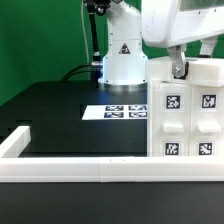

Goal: Assemble cabinet

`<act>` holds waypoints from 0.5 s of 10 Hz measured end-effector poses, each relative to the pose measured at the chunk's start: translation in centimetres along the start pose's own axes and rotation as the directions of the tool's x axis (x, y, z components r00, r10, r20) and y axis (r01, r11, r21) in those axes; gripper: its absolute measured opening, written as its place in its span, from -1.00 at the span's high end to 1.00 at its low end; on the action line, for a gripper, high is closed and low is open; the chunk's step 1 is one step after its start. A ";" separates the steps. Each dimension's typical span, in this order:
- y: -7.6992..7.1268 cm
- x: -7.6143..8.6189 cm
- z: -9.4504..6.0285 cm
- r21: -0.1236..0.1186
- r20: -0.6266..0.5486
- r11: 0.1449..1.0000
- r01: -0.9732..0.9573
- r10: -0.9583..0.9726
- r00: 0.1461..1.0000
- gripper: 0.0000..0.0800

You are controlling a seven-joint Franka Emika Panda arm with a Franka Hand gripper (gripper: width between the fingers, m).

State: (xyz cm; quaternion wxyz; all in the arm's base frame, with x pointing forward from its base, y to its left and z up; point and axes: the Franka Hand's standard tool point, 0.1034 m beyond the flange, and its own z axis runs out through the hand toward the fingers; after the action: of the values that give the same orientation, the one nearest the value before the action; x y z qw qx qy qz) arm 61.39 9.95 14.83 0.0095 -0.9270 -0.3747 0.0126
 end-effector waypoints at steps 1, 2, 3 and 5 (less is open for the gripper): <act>0.1 0.0 0.0 0.001 0.000 0.995 -0.103 0.103 0.995 -0.38; 0.2 0.0 0.0 0.004 -0.002 0.970 -0.244 0.244 0.970 -0.38; 0.2 0.0 0.0 0.023 -0.005 0.918 -0.395 0.396 0.918 -0.38; 0.6 0.3 -0.1 0.083 -0.026 0.777 -0.624 0.628 0.778 -0.38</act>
Offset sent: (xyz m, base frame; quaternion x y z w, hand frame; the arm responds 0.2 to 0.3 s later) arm -0.0040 -0.0029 -0.0056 0.0596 0.0088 0.3235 0.9443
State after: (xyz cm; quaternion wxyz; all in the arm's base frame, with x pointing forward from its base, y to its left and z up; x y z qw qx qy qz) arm 62.01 9.73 14.87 0.0466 -0.9979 -0.0443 0.0039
